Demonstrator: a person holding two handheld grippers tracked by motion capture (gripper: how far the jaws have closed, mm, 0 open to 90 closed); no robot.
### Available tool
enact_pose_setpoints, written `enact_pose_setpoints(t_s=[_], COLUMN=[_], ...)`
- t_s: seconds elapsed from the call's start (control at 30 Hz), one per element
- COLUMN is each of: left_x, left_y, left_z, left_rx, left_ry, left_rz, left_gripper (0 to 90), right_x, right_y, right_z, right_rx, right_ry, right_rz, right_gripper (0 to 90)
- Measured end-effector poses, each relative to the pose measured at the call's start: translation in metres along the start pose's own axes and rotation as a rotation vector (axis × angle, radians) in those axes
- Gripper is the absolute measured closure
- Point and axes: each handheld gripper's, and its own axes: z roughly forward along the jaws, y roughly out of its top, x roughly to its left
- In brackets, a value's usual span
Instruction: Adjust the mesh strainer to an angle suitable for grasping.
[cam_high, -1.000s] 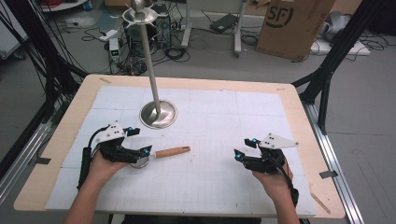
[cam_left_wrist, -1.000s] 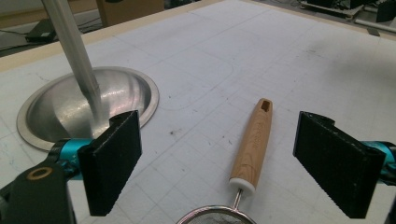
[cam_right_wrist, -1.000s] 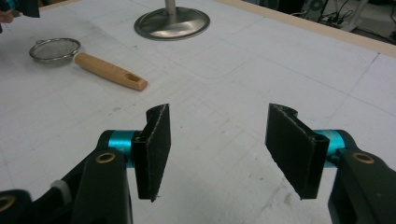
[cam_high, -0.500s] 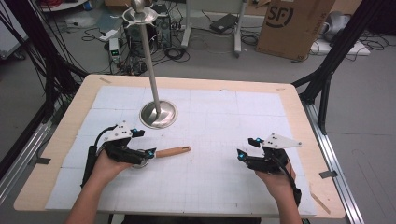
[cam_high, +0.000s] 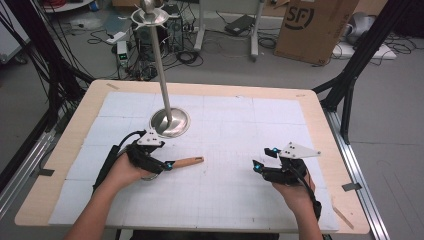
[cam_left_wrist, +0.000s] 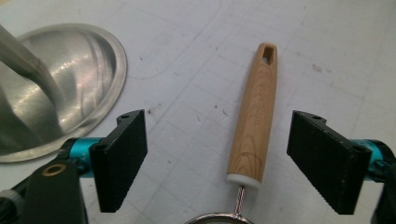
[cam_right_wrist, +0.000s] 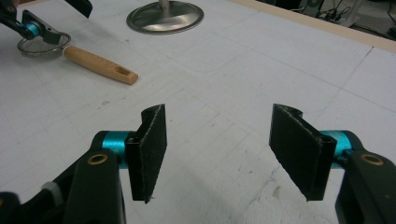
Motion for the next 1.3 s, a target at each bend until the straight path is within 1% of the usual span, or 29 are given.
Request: enact_pose_setpoints(t_s=[0.03,0.1,0.13,0.23,0.27,0.33,0.5,0.57,0.6,0.63,0.73,0.77,0.87,0.97,1.0,1.07,1.13,1.17,1.27,1.3], left_x=[0.000,-0.001,-0.001,-0.003,-0.003,-0.005,-0.008,-0.008,-0.007,-0.007,-0.006,-0.006,-0.008,-0.007,-0.008,-0.008,-0.009,-0.009,-0.009,-0.009], left_y=[0.000,0.001,0.001,0.001,0.002,0.003,0.006,0.006,0.006,0.006,0.005,0.005,0.004,0.005,0.005,0.006,0.007,0.007,0.007,0.008], left_z=[0.001,0.004,0.004,0.008,0.009,0.012,0.016,0.017,0.017,0.016,0.016,0.016,0.019,0.020,0.020,0.020,0.020,0.020,0.020,0.020], left_rx=[0.020,0.054,0.062,0.087,0.104,0.131,0.172,0.184,0.189,0.190,0.204,0.210,0.237,0.241,0.240,0.248,0.249,0.250,0.253,0.256], left_ry=[-0.012,-0.030,-0.032,-0.034,-0.035,-0.035,-0.057,-0.056,-0.056,-0.054,-0.065,-0.068,-0.077,-0.079,-0.080,-0.078,-0.066,-0.062,-0.062,-0.062], left_rz=[0.017,0.029,0.029,0.041,0.045,0.067,0.097,0.091,0.096,0.085,0.078,0.084,0.085,0.089,0.082,0.088,0.083,0.070,0.074,0.069], left_gripper=[25.2,29.4,31.0,35.8,37.1,39.7,48.4,49.6,50.2,51.8,56.3,57.6,60.9,63.9,64.1,65.1,67.0,67.5,67.6,67.5], right_x=[0.000,0.000,-0.001,0.000,0.000,-0.001,-0.001,-0.001,0.000,0.000,-0.001,0.000,0.000,0.000,-0.001,0.000,0.000,0.000,-0.001,-0.001], right_y=[0.000,0.000,0.000,0.000,-0.001,-0.001,-0.001,-0.001,-0.001,-0.001,-0.002,-0.002,-0.002,-0.002,-0.002,-0.002,-0.002,-0.002,-0.002,-0.002], right_z=[0.000,0.000,0.000,0.001,0.001,0.002,0.002,0.002,0.002,0.002,0.003,0.003,0.003,0.003,0.003,0.003,0.003,0.003,0.003,0.003], right_rx=[0.003,0.001,-0.001,0.006,0.006,0.008,0.006,0.005,0.005,0.007,0.011,0.015,0.018,0.017,0.015,0.017,0.017,0.017,0.014,0.013], right_ry=[-0.001,-0.001,-0.002,0.002,0.001,0.001,0.003,0.004,0.004,0.006,0.005,0.007,0.009,0.009,0.007,0.010,0.009,0.010,0.009,0.008], right_rz=[0.010,0.006,0.000,0.008,0.006,0.003,0.003,0.004,0.008,0.011,0.008,0.009,0.014,0.017,0.014,0.016,0.015,0.016,0.015,0.015], right_gripper=[36.3,36.3,36.3,36.3,36.3,36.3,36.3,36.3,36.3,36.3,36.3,36.3,36.3,36.3,36.3,36.3,36.3,36.3,36.3,36.3])
